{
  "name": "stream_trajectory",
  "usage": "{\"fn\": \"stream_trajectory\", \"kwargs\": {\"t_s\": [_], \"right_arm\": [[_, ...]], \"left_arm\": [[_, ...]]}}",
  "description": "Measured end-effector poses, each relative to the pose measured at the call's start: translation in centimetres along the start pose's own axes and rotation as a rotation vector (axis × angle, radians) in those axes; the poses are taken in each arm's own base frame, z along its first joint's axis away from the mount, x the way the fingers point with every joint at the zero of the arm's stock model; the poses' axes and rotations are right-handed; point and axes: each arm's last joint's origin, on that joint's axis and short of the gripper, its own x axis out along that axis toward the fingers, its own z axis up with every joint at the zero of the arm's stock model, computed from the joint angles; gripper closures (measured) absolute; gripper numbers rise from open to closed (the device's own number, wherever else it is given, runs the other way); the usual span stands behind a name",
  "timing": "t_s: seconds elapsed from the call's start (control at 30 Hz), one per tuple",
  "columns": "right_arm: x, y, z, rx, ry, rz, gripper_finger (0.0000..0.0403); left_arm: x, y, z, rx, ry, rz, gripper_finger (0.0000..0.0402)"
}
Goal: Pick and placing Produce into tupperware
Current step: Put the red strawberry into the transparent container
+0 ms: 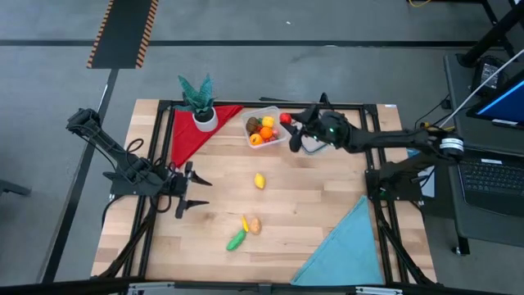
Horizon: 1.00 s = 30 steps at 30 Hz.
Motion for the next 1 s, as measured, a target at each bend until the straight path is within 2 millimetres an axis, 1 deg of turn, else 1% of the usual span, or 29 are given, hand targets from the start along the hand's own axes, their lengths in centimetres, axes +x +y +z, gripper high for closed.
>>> {"fn": "stream_trajectory", "kwargs": {"t_s": [0.13,0.33,0.5,0.6,0.73,0.87,1.0], "right_arm": [[1.9,-0.7,1.0,-0.013,0.028,0.0,0.0224],[4.4,-1.5,2.8,-0.026,0.124,0.054,0.0225],[5.8,-1.5,3.8,-0.082,0.245,0.055,0.0225],[6.4,-1.4,4.5,-0.106,0.295,0.059,0.0224],[7.0,-1.3,5.2,-0.132,0.368,0.065,0.0225],[7.2,-1.3,6.4,-0.14,0.384,0.066,0.0225],[7.3,-1.2,7.1,-0.154,0.399,0.069,0.0225]], "left_arm": [[0.0,0.3,-0.1,0.008,-0.003,0.082,0.0129],[0.0,0.3,-0.1,0.008,-0.008,0.109,0.0129],[0.0,0.9,0.0,-0.005,-0.029,0.245,0.0129],[0.2,1.4,0.0,-0.025,-0.026,0.314,0.0129],[0.3,2.2,-0.6,-0.045,0.021,0.384,0.0129],[0.4,2.8,-1.1,-0.092,0.055,0.437,0.0129],[0.5,3.2,-1.3,-0.113,0.066,0.461,0.0129]]}}
